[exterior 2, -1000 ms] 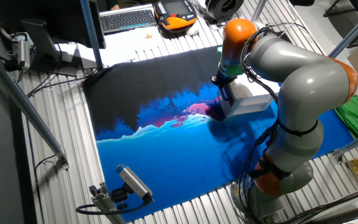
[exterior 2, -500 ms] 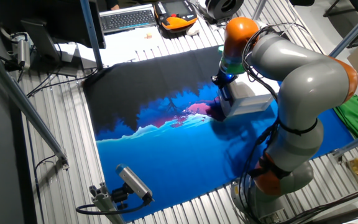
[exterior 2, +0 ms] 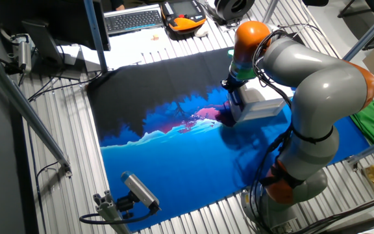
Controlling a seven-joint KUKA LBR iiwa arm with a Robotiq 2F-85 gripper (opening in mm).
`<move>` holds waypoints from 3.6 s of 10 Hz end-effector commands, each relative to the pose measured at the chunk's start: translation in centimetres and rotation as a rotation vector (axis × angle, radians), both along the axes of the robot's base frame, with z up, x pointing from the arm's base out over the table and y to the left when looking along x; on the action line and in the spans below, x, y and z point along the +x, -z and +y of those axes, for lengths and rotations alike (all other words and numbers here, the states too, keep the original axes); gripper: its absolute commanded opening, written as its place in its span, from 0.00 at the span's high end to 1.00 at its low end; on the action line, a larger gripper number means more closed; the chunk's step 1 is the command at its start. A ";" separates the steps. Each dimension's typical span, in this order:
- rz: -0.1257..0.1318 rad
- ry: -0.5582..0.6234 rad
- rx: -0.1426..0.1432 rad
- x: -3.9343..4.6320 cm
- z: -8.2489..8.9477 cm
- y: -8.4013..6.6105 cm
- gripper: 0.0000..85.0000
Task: Grasp the handle and open the drawer
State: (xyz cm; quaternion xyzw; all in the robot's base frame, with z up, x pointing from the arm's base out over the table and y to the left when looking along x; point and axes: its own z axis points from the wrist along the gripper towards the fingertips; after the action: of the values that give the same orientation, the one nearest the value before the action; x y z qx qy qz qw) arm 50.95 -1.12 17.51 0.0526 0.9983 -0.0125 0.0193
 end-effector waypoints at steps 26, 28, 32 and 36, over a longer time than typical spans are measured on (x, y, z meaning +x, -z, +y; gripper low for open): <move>-0.010 -0.008 -0.010 0.19 3.2 0.0 1.00; -0.010 -0.004 -0.010 0.09 3.8 0.1 1.00; -0.010 -0.010 -0.010 0.17 4.0 -0.3 1.00; -0.008 -0.011 -0.010 0.19 4.8 -0.2 1.00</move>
State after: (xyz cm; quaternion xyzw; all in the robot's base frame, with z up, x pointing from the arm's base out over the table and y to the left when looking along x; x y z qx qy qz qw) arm 51.14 3.71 17.70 0.0471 0.9984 -0.0174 0.0242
